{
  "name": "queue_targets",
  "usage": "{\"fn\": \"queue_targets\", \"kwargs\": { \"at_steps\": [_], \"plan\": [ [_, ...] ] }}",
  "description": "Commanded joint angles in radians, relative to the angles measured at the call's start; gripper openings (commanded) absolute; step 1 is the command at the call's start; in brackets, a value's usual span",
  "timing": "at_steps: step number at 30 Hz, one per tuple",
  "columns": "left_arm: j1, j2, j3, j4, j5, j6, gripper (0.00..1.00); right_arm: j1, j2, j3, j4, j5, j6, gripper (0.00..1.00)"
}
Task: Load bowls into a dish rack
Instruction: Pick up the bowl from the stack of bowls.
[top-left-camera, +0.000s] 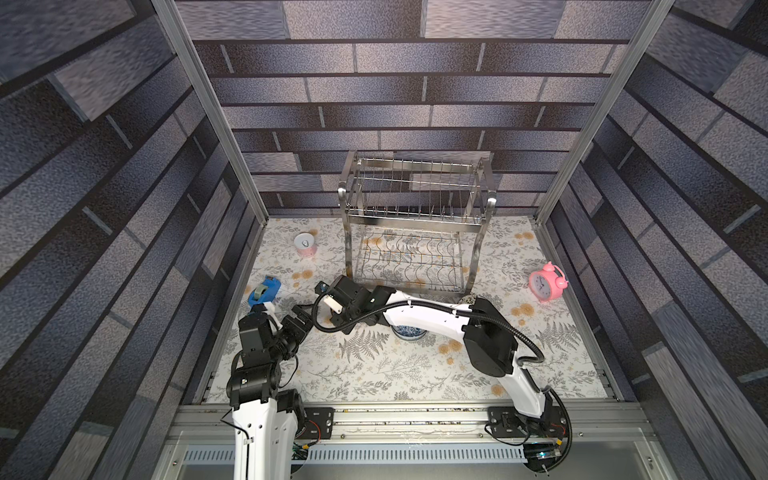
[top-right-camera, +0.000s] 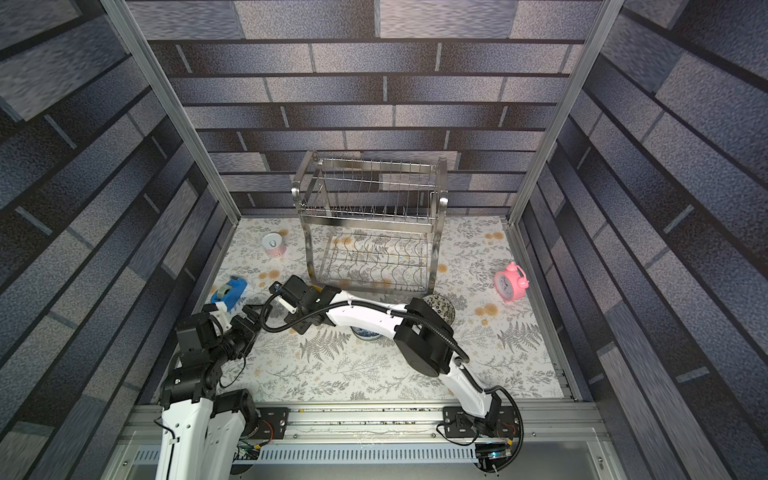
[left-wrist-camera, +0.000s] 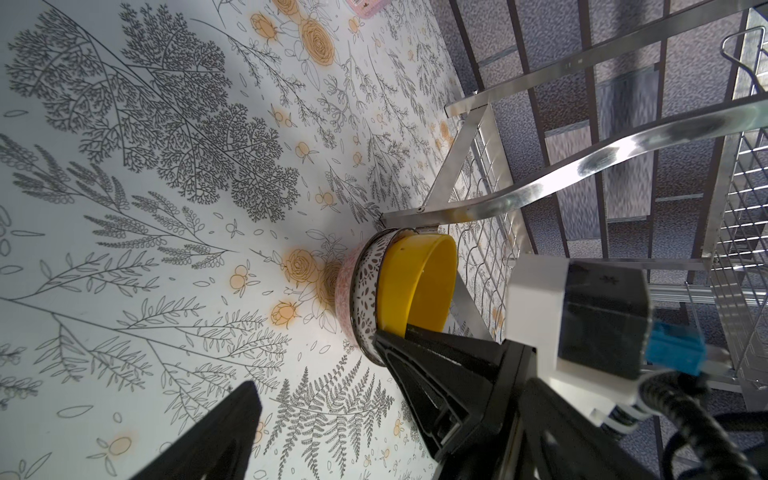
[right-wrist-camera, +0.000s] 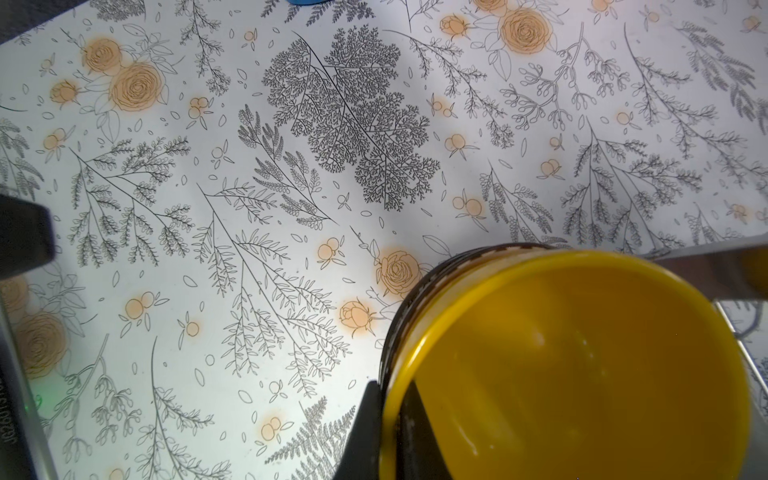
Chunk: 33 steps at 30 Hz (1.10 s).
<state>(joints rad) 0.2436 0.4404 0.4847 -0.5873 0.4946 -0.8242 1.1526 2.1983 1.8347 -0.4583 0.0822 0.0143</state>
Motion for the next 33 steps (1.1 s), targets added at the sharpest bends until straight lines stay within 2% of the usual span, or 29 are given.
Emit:
{"fn": "queue_targets", "kwargs": {
  "at_steps": [1, 7, 18, 33],
  "plan": [
    [0.005, 0.002, -0.008, 0.015, 0.01, 0.003, 1.0, 0.008, -0.047, -0.023, 0.006, 0.018, 0.032, 0.0],
    [0.011, 0.004, -0.006, 0.013, 0.009, 0.007, 1.0, 0.009, -0.053, -0.028, 0.045, -0.009, 0.07, 0.0],
    [0.018, 0.004, -0.017, 0.02, 0.012, 0.011, 1.0, 0.01, -0.108, -0.159, 0.2, -0.014, 0.16, 0.0],
    [0.028, 0.0, -0.021, 0.019, 0.013, 0.01, 1.0, 0.01, -0.084, -0.17, 0.255, 0.003, 0.219, 0.01]
  ]
}}
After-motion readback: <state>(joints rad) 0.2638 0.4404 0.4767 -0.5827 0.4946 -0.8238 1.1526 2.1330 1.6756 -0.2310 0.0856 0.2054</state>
